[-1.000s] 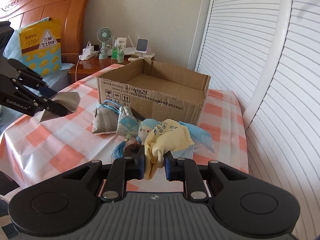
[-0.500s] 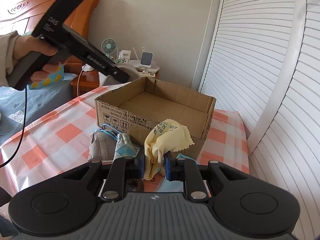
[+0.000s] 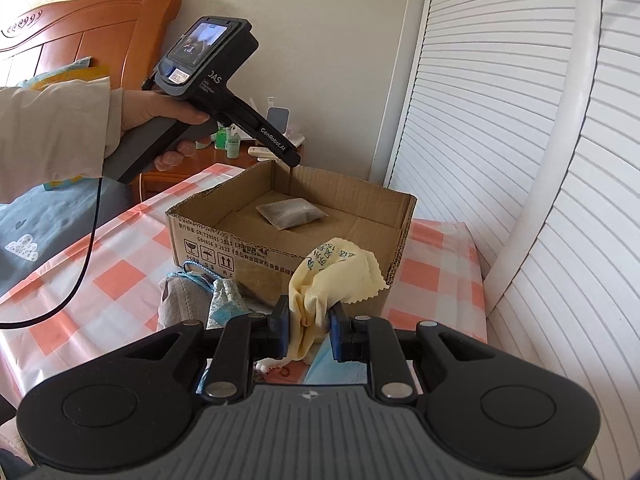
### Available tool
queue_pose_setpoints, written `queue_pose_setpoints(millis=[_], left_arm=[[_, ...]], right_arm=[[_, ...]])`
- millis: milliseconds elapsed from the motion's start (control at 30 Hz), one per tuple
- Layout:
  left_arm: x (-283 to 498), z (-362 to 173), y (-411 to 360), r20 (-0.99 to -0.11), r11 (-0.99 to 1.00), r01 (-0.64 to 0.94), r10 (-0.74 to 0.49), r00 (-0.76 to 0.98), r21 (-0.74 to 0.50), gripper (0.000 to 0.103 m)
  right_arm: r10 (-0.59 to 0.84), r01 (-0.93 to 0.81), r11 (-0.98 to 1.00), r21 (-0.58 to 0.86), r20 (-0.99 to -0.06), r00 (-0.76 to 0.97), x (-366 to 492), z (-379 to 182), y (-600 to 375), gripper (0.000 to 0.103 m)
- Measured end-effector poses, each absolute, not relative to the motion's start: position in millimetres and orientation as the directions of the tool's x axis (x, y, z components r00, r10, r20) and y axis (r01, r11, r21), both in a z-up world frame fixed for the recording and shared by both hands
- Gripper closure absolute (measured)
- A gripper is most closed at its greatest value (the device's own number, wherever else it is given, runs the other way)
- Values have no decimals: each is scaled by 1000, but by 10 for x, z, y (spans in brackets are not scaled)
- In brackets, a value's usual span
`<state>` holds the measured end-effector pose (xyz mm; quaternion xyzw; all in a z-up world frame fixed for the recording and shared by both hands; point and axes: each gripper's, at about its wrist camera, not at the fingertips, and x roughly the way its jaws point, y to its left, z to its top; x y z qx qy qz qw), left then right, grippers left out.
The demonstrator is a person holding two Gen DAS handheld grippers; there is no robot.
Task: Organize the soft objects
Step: 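Carry the grey sachet into the box and open the left tool, then carry the yellow cloth into the box and open the right tool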
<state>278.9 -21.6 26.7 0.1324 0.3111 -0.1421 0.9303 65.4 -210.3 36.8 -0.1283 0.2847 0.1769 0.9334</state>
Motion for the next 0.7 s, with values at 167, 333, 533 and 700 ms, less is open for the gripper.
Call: queue_pose_setpoints(millis=[167,333,533,700], left_arm=[[2522,338,-100,-609,929,347,-200,767,132,8],[2134,402,-55,-617,928,356,-216,757,112,3],[1519,351,-30,-612,934,347,-227,758,83,1],[992,254,-35,-600,948,313,-220,769,53,1]], right_arm=[[264,-411,901,-139,-575,774,657,381,-2074,81],[271,-418,897,-148,-564,780,620,424,-2023,80],[277,-420,897,-140,-562,780,656,445,-1992,80],[267,-409,902,-136,-568,779,789,462,-1999,80]])
